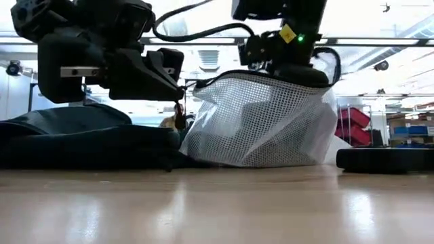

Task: Unpack backpack
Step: Remove the white calculator from the white zipper pouch

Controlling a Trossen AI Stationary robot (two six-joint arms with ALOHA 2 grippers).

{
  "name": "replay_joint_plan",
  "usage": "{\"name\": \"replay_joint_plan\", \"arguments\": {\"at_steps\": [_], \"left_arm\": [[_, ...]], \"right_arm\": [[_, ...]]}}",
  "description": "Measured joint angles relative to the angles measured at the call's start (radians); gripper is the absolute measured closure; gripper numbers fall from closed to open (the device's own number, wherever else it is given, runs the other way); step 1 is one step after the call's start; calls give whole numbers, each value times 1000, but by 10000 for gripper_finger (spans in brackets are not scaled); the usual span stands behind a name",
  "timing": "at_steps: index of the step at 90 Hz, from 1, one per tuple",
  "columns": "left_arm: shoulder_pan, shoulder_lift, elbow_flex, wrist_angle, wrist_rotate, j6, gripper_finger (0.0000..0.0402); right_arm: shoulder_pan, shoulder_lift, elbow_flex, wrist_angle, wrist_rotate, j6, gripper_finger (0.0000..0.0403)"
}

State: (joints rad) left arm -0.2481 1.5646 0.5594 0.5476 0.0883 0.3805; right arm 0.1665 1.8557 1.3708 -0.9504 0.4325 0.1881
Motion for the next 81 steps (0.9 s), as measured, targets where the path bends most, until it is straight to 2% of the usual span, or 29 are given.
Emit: {"name": "replay_joint_plan", "arguments": {"at_steps": [11,25,42,65,81], "left_arm": [[0,0,0,3,-1,0,402],[2,-1,0,43,-9,3,402],[21,-8,1,110,-126,5,402],[177,-12,7,143,-124,-63,402],[265,-8,10,142,-42,-111,402]], "right_arm": [[-24,7,-1,-5,-29,-25,241],[-25,-4,-1,-12,-28,-47,358],[-7,-59,-2,-18,-40,-28,357],[48,-206,13,-11,-39,-56,356],[118,-322,14,-9,-40,-59,356]]}}
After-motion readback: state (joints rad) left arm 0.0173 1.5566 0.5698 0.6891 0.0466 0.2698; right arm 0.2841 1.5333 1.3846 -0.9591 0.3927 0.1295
